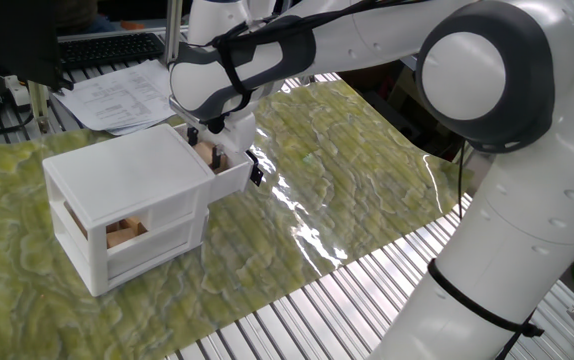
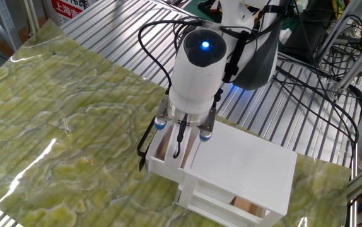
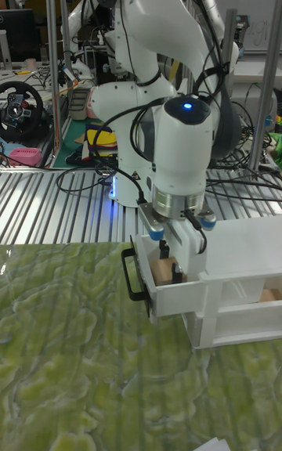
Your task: Take something out of a drawer
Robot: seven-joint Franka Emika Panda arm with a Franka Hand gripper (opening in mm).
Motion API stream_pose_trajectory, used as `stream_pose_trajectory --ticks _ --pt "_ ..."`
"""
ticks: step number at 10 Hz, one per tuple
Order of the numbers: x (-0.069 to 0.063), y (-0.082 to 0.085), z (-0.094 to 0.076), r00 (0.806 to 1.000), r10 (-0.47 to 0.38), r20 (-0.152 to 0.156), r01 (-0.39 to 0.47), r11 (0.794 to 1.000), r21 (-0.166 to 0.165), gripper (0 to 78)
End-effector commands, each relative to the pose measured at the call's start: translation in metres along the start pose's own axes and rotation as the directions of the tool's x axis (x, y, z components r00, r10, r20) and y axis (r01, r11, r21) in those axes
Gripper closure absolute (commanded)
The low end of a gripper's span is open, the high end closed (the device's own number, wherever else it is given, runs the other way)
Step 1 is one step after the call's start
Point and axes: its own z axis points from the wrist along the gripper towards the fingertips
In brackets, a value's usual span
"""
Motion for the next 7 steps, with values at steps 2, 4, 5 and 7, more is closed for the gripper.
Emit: stream_pose_trajectory --ticks 2,4,5,7 --pt "-0.0061 -0.0111 -0.0239 0.999 -0.048 0.015 0.048 0.999 -0.009 76.2" --pt "-0.0037 -0.0119 -0.0268 0.999 -0.046 0.014 0.046 0.999 -0.01 76.2" --pt "-0.0015 -0.0124 -0.0282 0.999 -0.043 0.015 0.043 0.999 -0.011 76.2" --pt "0.0025 -0.014 -0.0318 0.999 -0.045 0.017 0.045 0.999 -0.009 76.2"
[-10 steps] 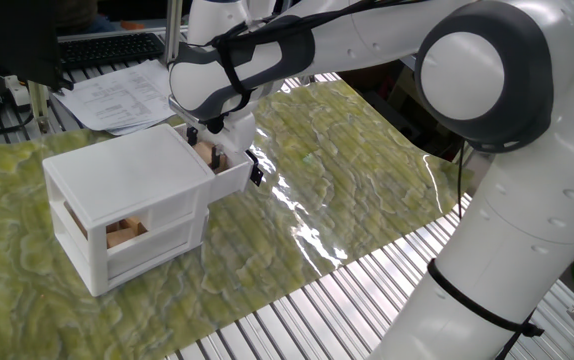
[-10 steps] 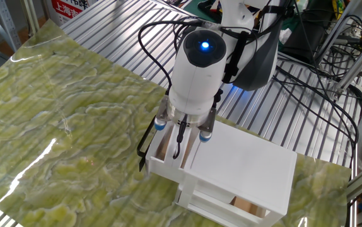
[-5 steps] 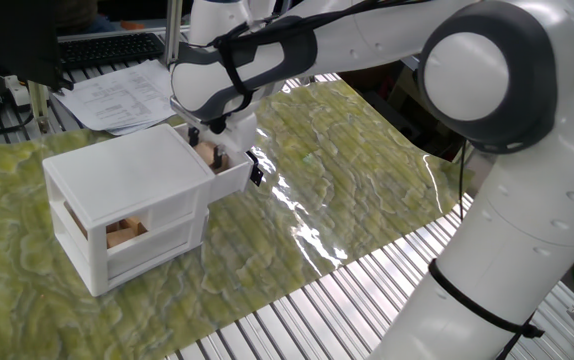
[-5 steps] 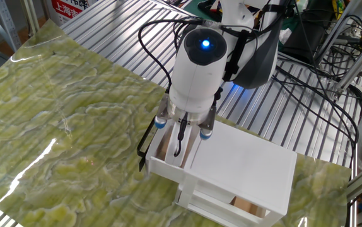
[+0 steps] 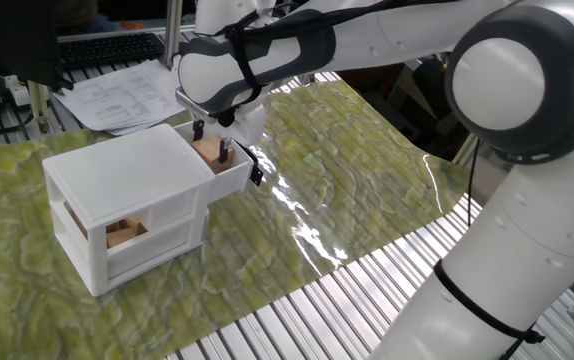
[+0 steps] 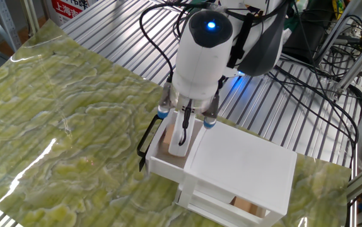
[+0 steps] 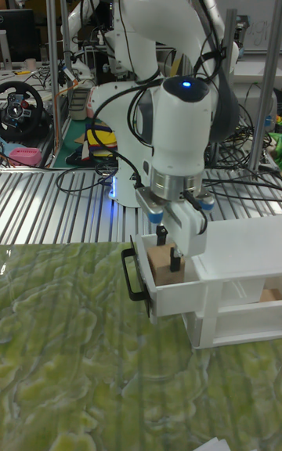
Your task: Take something out of a drawer
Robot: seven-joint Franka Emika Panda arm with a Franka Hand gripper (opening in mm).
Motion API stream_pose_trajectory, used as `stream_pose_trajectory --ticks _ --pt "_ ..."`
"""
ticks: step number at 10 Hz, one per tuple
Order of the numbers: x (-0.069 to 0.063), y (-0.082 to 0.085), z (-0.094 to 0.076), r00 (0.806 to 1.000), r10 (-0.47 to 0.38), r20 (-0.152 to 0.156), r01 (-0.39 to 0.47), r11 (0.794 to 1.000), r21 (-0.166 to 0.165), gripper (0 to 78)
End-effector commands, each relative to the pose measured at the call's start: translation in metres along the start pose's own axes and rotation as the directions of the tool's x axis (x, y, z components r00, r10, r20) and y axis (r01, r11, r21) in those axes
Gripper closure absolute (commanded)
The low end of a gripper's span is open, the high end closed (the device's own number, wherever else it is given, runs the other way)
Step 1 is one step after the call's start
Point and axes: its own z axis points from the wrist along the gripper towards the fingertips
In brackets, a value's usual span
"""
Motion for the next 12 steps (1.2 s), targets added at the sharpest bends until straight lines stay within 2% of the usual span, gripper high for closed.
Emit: stream_pose_trajectory --ticks 1,3,4,7,9,12 --pt "0.002 -0.002 -0.006 1.0 -0.013 0.002 0.013 1.0 -0.002 76.2" --pt "-0.004 -0.009 -0.017 0.995 -0.095 -0.005 0.095 0.995 -0.005 76.2" --pt "-0.005 -0.01 -0.019 0.994 -0.105 -0.006 0.105 0.994 -0.006 76.2" --pt "-0.015 -0.014 -0.034 0.973 -0.228 -0.023 0.228 0.974 -0.016 76.2" --pt "-0.019 -0.013 -0.042 0.958 -0.284 -0.047 0.283 0.959 -0.028 76.2" --pt "-0.024 -0.011 -0.056 0.938 -0.341 -0.067 0.339 0.94 -0.036 76.2"
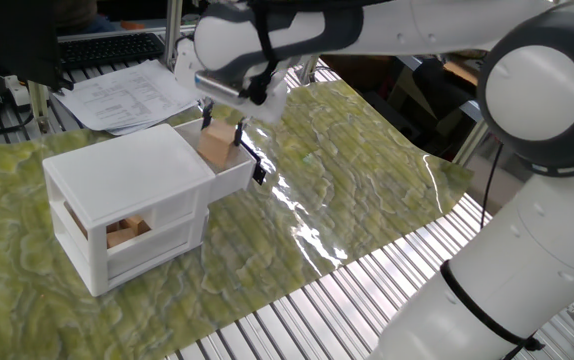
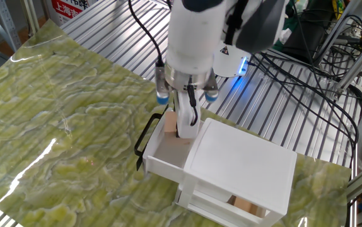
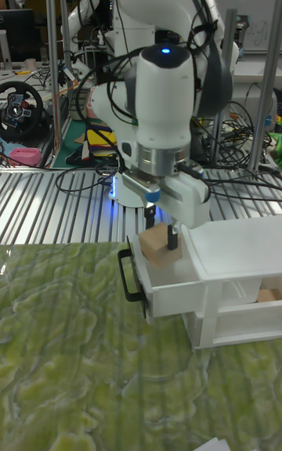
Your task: Take something out of a drawer
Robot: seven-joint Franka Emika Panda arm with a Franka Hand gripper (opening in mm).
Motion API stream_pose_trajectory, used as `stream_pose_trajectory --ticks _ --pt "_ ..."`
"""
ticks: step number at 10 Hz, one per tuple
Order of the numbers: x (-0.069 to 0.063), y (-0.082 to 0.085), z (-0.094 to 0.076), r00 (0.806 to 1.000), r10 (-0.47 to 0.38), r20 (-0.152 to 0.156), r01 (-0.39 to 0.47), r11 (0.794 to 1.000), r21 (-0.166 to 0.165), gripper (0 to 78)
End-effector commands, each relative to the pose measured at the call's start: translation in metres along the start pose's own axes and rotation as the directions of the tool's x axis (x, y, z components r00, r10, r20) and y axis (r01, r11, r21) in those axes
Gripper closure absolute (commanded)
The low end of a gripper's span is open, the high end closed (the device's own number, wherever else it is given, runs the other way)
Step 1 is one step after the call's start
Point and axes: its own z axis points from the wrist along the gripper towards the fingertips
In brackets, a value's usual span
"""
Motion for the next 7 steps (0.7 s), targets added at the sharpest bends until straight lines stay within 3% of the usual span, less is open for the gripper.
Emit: stream_pose_trajectory --ticks 1,4,7 --pt "-0.008 -0.001 -0.018 0.997 -0.081 -0.019 0.081 0.997 -0.008 76.2" --pt "-0.018 -0.006 -0.029 0.975 -0.223 -0.016 0.223 0.975 -0.01 76.2" --pt "-0.036 -0.009 -0.042 0.921 -0.389 -0.011 0.389 0.921 -0.008 76.2"
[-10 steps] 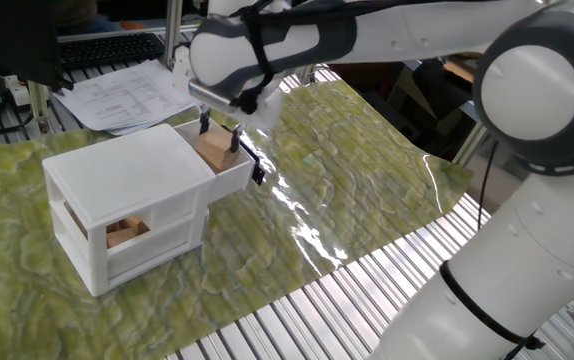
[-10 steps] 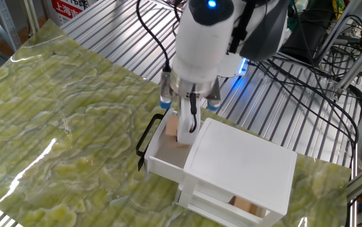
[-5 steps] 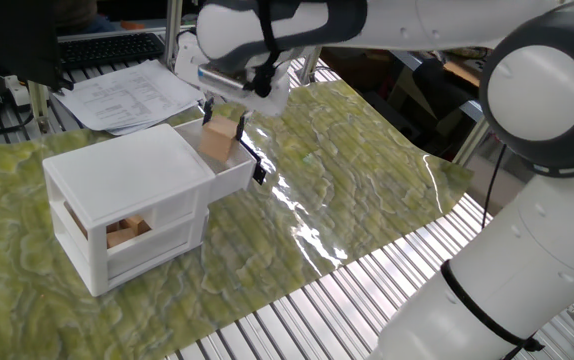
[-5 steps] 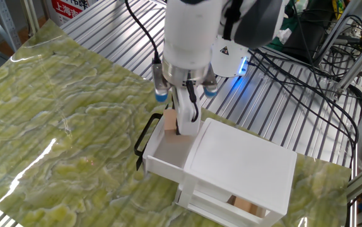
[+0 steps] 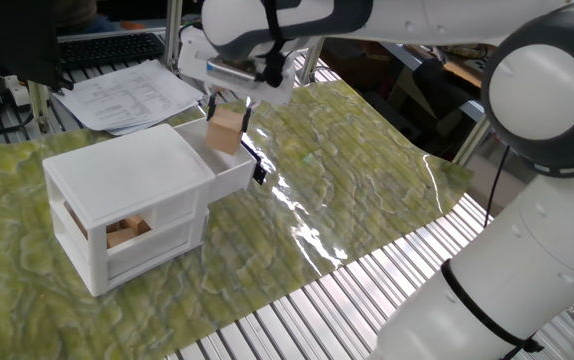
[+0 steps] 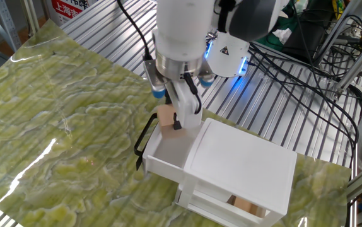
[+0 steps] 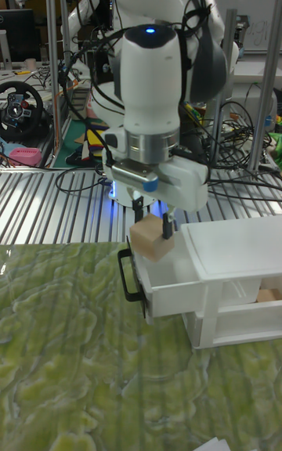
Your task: Take something out of a drawer
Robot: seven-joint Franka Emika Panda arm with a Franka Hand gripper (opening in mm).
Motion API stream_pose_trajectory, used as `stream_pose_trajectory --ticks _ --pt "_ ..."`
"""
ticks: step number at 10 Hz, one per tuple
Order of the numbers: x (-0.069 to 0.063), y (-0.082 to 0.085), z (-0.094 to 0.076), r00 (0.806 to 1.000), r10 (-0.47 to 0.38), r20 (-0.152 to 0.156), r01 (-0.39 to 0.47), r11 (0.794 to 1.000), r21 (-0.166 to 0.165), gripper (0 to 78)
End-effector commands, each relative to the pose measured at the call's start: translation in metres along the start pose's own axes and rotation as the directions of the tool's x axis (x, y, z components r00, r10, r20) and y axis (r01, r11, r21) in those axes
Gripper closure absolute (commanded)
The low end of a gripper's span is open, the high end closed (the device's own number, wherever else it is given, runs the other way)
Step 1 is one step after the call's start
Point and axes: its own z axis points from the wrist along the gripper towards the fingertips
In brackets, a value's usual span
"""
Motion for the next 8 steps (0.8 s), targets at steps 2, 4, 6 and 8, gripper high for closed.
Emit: stream_pose_trajectory --ticks 2,4,6,8 --pt "-0.023 -0.01 -0.02 0.975 -0.223 0.008 0.223 0.975 0.0 76.2" --pt "-0.033 -0.014 -0.023 0.946 -0.325 0.01 0.325 0.946 0.008 76.2" --pt "-0.043 -0.018 -0.02 0.91 -0.414 0.011 0.414 0.91 0.009 76.2" --pt "-0.055 -0.022 -0.02 0.878 -0.478 0.003 0.478 0.878 0.016 76.2"
